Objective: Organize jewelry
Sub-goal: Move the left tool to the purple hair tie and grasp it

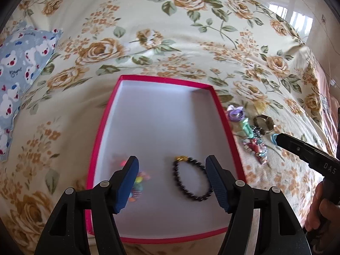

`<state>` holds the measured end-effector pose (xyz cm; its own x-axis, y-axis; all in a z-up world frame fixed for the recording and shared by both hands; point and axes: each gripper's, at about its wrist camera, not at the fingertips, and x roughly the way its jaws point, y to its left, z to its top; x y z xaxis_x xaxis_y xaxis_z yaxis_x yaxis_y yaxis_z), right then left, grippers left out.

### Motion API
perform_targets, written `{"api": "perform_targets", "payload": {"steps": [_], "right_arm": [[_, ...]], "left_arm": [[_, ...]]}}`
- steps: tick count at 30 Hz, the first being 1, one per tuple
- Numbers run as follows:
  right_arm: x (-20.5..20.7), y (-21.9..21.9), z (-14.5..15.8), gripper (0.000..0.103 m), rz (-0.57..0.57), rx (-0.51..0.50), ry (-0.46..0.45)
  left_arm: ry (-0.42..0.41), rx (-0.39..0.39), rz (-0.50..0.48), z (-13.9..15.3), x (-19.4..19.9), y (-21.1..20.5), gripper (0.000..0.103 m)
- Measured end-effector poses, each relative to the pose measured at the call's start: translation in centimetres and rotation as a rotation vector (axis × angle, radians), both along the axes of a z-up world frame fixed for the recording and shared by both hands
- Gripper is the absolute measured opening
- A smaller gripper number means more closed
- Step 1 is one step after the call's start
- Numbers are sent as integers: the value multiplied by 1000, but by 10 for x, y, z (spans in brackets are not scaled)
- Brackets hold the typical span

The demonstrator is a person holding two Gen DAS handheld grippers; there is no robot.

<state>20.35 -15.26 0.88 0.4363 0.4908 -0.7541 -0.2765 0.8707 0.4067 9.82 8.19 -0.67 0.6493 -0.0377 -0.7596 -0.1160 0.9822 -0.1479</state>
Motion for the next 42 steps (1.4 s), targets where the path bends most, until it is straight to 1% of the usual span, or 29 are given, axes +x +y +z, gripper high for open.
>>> {"api": "perform_targets", "payload": {"steps": [7, 13, 20, 31, 35, 40, 42], "right_arm": [[1, -36, -1, 42, -66, -11, 4], [5, -54, -2, 42, -97, -18, 3], [20, -68, -5, 42, -124, -31, 4], [68, -81, -19, 42, -136, -47, 12], [90, -86, -27, 42, -142, -42, 25], [113, -88, -40, 41, -137, -45, 46], [120, -87, -46, 41, -135, -53, 55]], "left_arm": [[3, 10, -39, 5, 12, -16, 65], [1, 24, -72, 8, 24, -29, 65], [-2, 48, -127, 11, 50, -48, 65], [20, 117, -220, -1, 116, -75, 65], [54, 123, -280, -13, 147, -86, 65], [92, 159, -324, -31, 186, -100, 63], [98, 177, -333, -37, 197, -105, 61]]}}
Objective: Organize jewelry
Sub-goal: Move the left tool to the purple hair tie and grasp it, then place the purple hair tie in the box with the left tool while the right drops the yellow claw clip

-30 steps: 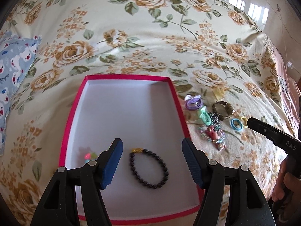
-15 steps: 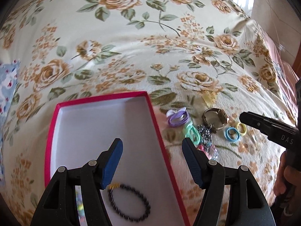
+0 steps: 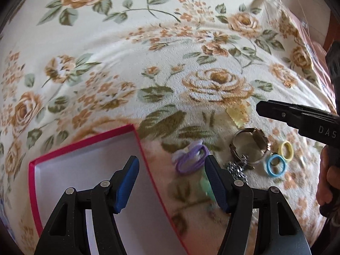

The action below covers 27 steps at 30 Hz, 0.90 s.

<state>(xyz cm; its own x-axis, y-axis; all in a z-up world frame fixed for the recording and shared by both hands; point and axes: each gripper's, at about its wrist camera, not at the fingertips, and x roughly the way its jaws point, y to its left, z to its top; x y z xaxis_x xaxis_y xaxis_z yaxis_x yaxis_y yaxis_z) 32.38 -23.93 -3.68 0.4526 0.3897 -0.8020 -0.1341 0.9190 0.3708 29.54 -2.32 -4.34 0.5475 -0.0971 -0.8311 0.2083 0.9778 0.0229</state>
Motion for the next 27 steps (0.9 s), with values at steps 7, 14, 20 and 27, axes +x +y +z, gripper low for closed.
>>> {"api": "perform_targets", "payload": {"steps": [7, 14, 20, 27], "right_arm": [[17, 6, -21, 28, 14, -23, 28], [22, 6, -26, 4, 14, -34, 18], [17, 5, -18, 4, 8, -38, -10], [4, -4, -1, 3, -18, 6, -38]], "left_arm": [[15, 61, -55, -18, 21, -18, 58], [86, 69, -93, -37, 34, -25, 24], [70, 44, -105, -34, 32, -26, 12], [29, -36, -69, -10, 11, -10, 10]]}}
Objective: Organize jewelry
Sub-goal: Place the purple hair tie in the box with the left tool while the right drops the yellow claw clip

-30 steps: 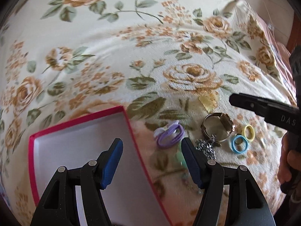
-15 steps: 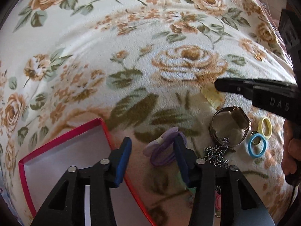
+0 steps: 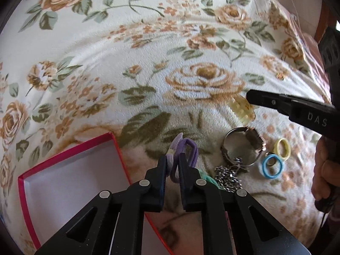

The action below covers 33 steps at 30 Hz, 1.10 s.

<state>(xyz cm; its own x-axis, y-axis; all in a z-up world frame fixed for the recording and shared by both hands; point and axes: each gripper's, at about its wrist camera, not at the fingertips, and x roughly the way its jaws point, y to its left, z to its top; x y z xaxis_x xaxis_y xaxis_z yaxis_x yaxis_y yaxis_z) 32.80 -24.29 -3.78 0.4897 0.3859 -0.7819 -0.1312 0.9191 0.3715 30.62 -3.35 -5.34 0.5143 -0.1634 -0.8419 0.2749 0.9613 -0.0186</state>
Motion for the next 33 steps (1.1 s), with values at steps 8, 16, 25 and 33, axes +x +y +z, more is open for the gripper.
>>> {"api": "perform_targets", "payload": {"steps": [8, 16, 25, 33], "right_arm": [[-17, 7, 22, 3, 12, 36, -28], [-31, 28, 38, 3, 53, 57, -42], [-46, 79, 49, 3, 149, 83, -52], [-50, 128, 48, 3, 232, 98, -47]], "left_arm": [[-44, -79, 65, 25, -35, 22, 10], [-79, -126, 133, 46, -76, 55, 10], [-100, -143, 209, 60, -112, 97, 10], [-100, -143, 282, 62, -128, 130, 10]]}}
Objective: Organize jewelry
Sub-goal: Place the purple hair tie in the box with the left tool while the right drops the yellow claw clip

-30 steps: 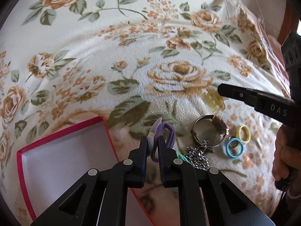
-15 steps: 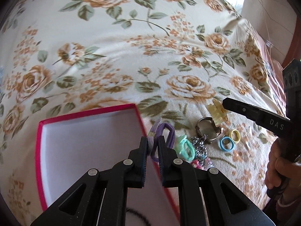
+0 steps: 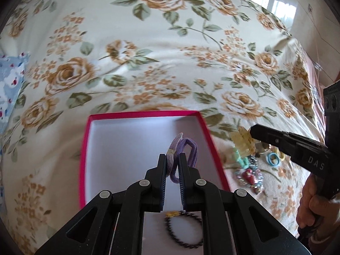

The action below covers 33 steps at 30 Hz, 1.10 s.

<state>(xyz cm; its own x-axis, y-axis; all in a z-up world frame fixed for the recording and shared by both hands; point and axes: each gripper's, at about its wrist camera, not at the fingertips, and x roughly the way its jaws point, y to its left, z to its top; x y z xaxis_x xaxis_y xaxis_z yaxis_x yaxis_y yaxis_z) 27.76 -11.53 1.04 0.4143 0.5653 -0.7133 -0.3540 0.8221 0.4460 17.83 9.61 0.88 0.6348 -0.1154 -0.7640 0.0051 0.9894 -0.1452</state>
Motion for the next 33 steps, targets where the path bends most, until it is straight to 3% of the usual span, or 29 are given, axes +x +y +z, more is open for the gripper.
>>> {"api": "perform_targets", "payload": {"steps": [17, 33], "right_arm": [[17, 77, -40, 3, 108, -57, 46], [23, 86, -63, 7, 133, -89, 81]], "left_arm": [[72, 3, 100, -39, 35, 40, 10], [122, 62, 103, -63, 51, 34, 13]]}}
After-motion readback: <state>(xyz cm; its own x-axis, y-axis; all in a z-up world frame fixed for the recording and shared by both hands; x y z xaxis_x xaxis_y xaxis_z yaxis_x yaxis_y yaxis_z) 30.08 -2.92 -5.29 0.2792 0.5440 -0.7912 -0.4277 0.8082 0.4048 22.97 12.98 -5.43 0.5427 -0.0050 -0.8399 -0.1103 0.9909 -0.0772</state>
